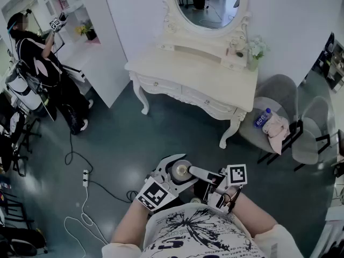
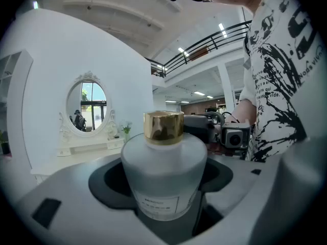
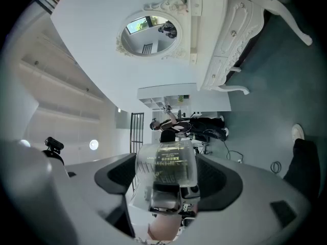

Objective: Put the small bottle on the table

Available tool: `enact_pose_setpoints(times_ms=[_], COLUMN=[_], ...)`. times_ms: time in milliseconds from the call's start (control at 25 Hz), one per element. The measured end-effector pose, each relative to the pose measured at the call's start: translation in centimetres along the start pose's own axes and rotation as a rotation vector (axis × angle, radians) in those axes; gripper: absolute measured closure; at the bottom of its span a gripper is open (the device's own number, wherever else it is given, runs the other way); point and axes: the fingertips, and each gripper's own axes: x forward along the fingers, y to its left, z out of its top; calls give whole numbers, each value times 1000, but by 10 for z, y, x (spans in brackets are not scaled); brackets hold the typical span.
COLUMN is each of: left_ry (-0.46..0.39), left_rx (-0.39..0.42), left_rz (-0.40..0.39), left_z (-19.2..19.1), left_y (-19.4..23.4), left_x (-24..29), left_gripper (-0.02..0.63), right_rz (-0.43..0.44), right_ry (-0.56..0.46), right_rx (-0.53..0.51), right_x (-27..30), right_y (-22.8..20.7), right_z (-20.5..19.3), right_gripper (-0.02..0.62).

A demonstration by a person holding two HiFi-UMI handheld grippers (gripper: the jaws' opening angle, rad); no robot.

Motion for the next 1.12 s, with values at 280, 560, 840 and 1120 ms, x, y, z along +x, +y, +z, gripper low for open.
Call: enact_pose_setpoints(times_ms=[280, 560, 840, 1120], left_ry=[10, 12, 11, 5], left_rx=[4, -9, -14, -3], left_rz=[-6, -25, -49, -98], left_z=[-1, -4, -12, -15], left_y=[3, 7, 40, 110], left_x=[1, 9, 17, 19], left_gripper=[255, 255, 255, 255], right_rz=[6, 4, -9, -15], right_ry=[-4, -21, -45, -97], right_rx=[6, 14, 14, 4], right_x=[1, 0, 18, 68], right_y=[-2, -5, -15, -23], right_z=[2, 11, 39, 90], right_gripper=[221, 221, 221, 221])
